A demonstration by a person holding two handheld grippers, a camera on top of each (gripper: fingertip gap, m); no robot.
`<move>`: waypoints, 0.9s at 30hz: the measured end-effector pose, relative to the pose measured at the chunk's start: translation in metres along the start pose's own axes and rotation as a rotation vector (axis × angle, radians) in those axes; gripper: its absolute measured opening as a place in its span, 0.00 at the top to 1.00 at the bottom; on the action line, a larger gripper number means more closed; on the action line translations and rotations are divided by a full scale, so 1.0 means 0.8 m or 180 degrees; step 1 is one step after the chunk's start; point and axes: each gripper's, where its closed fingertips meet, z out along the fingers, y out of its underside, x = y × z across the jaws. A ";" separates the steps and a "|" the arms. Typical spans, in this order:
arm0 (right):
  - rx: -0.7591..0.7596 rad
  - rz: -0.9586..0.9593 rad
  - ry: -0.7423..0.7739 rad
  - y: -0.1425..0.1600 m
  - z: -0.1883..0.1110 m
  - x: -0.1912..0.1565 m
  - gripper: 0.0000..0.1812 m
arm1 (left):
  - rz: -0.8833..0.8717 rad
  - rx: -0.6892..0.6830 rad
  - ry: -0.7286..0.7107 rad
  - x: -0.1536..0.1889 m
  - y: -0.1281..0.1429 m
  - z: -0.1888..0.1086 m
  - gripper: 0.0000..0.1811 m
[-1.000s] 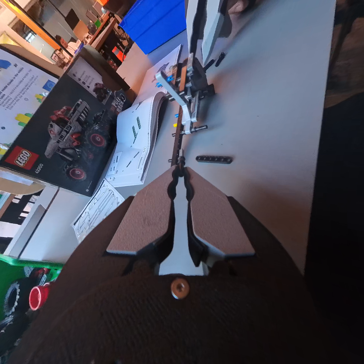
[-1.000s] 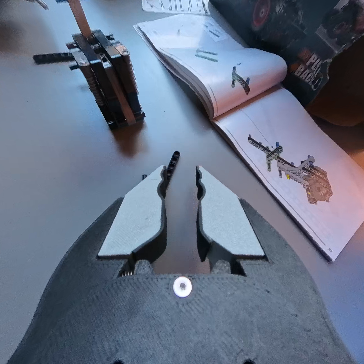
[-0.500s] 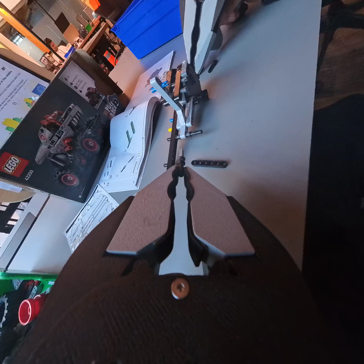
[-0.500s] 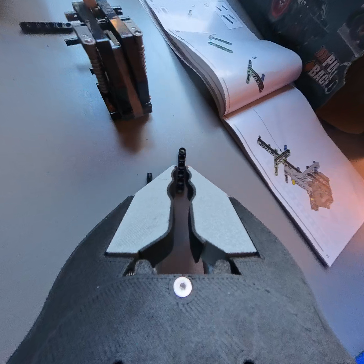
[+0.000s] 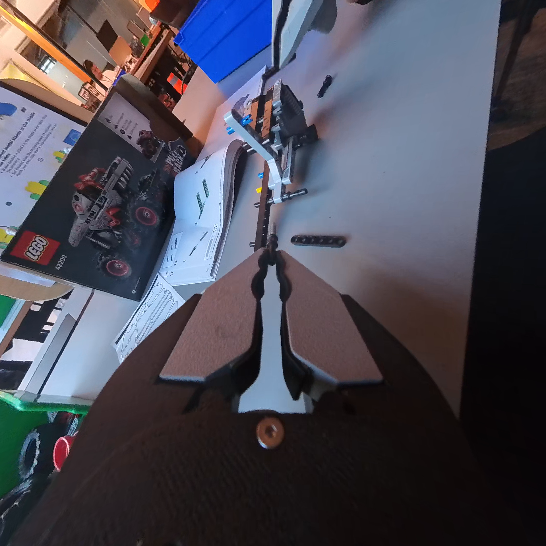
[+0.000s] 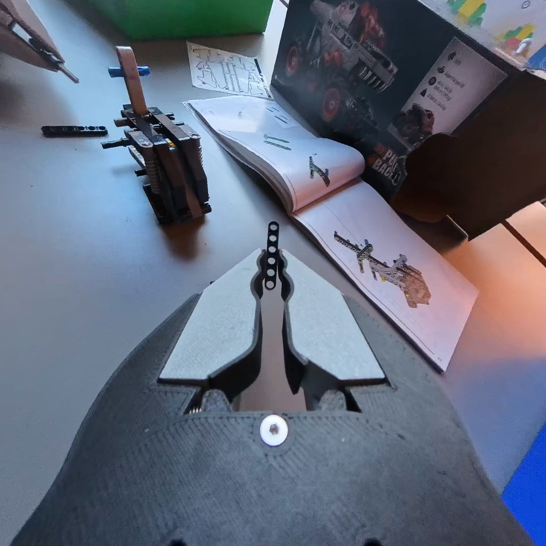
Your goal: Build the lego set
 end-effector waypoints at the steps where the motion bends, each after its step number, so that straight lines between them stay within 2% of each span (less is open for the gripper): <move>1: 0.0016 0.0011 -0.0006 -0.001 -0.001 0.000 0.98 | 0.0005 -0.0003 -0.0004 0.000 0.000 0.000 0.99; 27: 0.0029 -0.0120 -0.0107 -0.004 0.002 -0.010 0.98 | 0.0011 -0.0017 0.0004 0.000 0.001 0.001 0.99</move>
